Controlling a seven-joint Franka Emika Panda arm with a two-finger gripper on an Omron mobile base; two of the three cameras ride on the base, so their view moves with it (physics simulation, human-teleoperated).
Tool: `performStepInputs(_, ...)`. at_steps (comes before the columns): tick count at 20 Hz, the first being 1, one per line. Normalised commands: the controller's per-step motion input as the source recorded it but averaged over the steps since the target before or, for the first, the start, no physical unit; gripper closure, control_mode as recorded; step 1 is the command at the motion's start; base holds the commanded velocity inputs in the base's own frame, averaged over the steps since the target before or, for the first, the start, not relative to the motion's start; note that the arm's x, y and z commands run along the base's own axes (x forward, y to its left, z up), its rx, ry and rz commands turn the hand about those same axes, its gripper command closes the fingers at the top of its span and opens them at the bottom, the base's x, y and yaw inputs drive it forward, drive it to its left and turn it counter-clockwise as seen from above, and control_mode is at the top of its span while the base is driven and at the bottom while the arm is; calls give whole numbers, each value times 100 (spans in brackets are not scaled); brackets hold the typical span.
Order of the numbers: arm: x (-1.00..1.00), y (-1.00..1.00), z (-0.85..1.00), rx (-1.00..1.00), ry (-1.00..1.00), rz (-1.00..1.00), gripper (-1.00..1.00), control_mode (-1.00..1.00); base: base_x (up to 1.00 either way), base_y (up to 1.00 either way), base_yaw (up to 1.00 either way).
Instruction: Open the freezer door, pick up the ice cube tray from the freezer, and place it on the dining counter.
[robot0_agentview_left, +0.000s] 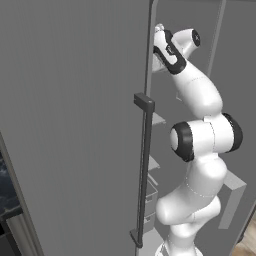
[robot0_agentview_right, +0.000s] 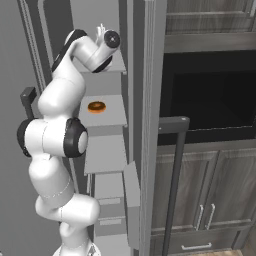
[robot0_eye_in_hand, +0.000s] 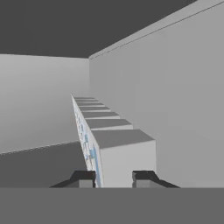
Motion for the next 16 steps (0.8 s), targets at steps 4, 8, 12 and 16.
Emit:
performStepInputs(4, -4, 0, 19, 0, 0, 0, 100, -100, 0, 0, 0)
performStepInputs(8, -15, -1, 18, 2, 1, 0, 100, -100, 0, 0, 0)
performStepInputs(12, -24, -5, 18, 7, 10, 0, 100, -100, 0, 0, 0)
performStepInputs(16, -25, -2, 8, 2, 7, 0, 100, -100, 0, 0, 0)
